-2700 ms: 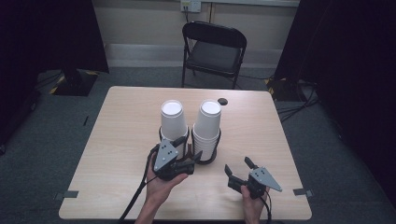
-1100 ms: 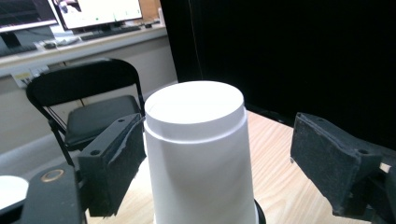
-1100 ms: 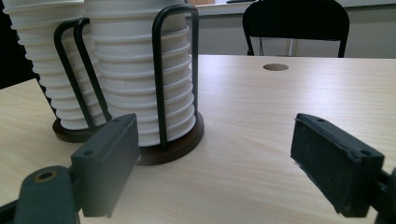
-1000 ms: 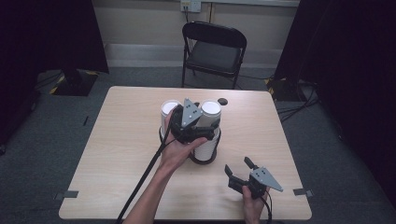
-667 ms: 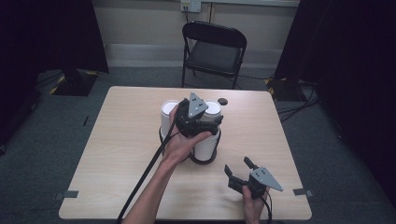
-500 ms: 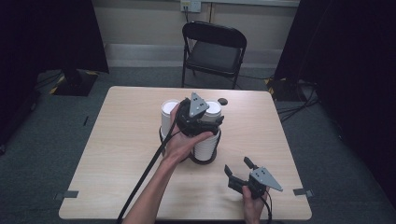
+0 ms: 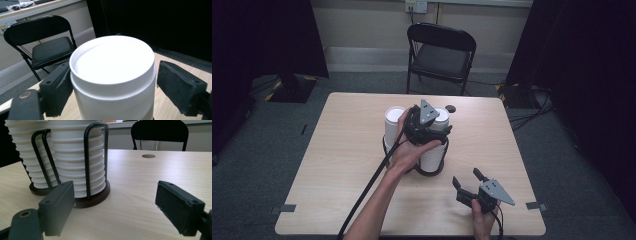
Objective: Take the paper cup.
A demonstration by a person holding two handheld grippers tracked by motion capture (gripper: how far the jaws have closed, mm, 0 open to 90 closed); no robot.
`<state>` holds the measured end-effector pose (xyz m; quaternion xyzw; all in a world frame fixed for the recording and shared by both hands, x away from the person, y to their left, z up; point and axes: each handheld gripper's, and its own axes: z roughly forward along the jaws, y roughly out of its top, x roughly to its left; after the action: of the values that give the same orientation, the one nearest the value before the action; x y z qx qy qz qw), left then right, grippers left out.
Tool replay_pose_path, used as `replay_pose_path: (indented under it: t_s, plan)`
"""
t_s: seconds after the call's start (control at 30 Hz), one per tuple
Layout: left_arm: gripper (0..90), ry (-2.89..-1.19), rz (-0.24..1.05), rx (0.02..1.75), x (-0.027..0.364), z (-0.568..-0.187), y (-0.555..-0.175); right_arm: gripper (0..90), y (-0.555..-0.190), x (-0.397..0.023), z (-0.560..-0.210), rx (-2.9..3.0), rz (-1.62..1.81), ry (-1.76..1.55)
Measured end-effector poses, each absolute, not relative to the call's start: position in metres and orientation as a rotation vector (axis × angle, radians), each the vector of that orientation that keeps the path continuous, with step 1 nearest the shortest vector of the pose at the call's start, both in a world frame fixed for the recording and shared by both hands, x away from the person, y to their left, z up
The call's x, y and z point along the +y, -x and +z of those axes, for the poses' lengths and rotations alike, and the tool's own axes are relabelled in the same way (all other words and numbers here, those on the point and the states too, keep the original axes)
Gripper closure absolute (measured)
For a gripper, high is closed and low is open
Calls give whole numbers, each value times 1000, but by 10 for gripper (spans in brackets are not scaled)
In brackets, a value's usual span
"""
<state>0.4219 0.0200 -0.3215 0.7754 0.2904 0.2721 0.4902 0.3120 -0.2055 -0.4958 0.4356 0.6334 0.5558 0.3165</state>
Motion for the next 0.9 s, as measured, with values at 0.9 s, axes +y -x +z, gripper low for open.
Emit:
replay_pose_path:
  t_s: [0.9]
  plan:
    - [191,-1933,599,780,16,-331,-432,158,-312,-205,-496,1661,1457,-1152]
